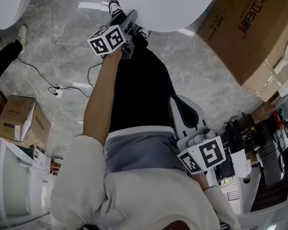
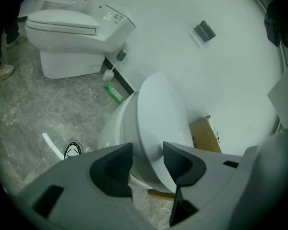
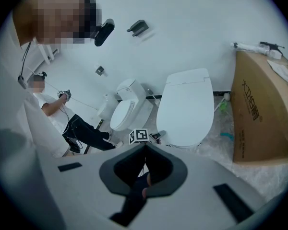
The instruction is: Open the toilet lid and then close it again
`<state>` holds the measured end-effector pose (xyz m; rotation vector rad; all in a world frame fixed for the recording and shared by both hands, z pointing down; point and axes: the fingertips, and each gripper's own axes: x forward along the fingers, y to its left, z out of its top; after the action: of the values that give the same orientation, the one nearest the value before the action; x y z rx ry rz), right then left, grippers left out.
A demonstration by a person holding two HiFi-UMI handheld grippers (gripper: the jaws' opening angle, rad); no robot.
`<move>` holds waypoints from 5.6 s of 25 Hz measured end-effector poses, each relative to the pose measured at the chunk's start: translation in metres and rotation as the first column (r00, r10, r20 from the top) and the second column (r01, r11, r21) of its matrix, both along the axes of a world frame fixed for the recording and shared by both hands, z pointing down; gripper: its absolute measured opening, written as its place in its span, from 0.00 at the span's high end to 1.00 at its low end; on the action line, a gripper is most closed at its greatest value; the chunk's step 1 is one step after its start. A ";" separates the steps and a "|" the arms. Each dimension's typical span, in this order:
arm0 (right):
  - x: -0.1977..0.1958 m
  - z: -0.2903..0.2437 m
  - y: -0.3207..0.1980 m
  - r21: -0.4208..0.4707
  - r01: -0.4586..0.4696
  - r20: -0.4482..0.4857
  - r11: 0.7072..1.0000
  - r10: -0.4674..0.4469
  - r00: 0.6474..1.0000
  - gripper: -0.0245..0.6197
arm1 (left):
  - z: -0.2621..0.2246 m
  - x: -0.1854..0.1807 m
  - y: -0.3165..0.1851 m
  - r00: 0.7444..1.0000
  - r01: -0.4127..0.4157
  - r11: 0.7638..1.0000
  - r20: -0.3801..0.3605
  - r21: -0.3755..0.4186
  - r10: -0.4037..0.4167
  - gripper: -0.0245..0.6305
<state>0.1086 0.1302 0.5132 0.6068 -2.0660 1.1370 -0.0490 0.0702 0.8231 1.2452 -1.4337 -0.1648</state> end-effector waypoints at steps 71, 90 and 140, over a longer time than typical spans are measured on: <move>-0.026 -0.088 -0.063 0.149 -0.045 0.155 0.988 0.021 0.988 0.95 | -0.273 -0.023 -0.074 0.998 0.042 0.929 -0.055 0.367 -0.023 0.71; -0.058 -0.139 -0.103 0.250 -0.119 0.197 0.961 0.070 0.978 0.95 | -0.321 -0.036 -0.109 0.995 -0.065 0.918 -0.044 0.392 0.090 0.74; -0.115 -0.229 -0.195 0.479 -0.247 0.215 0.843 0.160 0.963 0.95 | -0.426 -0.078 -0.265 0.957 -0.285 0.848 0.180 0.448 0.227 0.95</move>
<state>-0.0066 -0.0648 0.2843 1.0341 -2.5159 0.7686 -0.1272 -0.1943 0.3970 1.8646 -1.3538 -0.2699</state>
